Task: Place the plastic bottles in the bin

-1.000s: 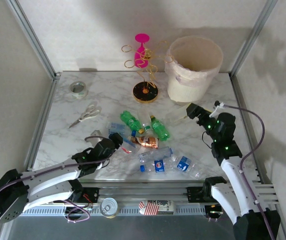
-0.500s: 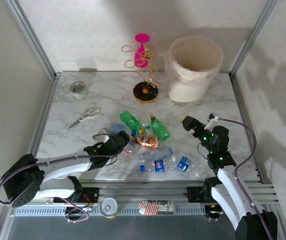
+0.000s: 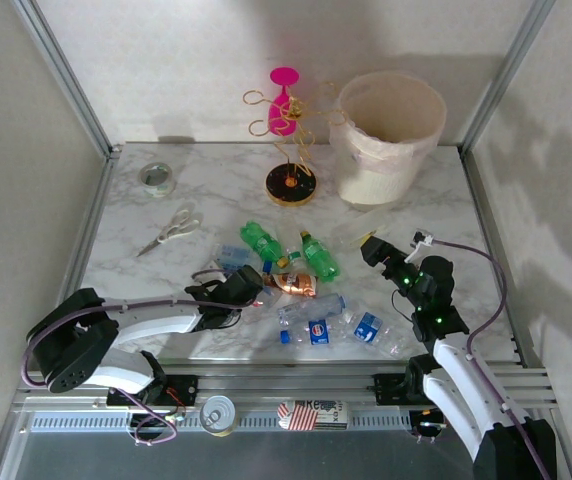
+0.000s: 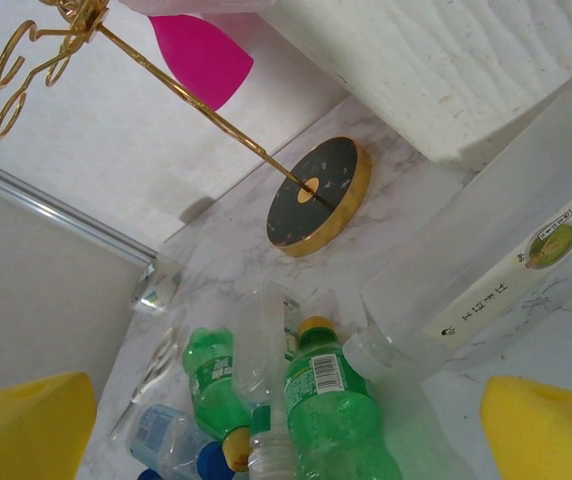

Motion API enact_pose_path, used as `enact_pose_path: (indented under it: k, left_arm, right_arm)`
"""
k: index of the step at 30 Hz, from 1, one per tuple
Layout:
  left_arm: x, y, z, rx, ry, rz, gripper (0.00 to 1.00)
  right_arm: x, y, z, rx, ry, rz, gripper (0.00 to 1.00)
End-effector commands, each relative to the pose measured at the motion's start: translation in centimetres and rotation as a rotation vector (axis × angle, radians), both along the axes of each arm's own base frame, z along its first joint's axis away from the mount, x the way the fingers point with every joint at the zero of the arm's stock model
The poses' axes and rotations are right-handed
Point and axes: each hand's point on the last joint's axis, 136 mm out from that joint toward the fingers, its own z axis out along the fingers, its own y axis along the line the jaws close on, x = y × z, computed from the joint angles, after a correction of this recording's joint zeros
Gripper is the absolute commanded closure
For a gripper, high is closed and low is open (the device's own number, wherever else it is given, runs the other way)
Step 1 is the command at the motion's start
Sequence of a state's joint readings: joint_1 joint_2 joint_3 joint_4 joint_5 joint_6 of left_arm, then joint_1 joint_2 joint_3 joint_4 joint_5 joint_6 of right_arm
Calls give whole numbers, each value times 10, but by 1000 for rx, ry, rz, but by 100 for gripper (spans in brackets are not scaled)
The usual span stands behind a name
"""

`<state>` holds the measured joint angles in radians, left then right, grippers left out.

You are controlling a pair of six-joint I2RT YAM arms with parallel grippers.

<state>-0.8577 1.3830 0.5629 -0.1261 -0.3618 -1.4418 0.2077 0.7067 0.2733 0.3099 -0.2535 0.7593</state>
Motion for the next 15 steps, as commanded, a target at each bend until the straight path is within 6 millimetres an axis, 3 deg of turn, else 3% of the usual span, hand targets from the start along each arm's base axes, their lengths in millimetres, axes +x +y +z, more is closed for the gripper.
enact_pose_path:
  k: [1,3,15]
  left_arm:
    - [-6,15,-9,66,20,39,10]
    - [-8,18,-11,71,27,42,11]
    - [-3,21,-24,89,42,34,14]
  right_arm:
    - [1,-1,5,2,-32,-16,1]
    - [-1,-2,-10,-4,-3,-15,1]
    - [1,1,-11,-7,1,-4,1]
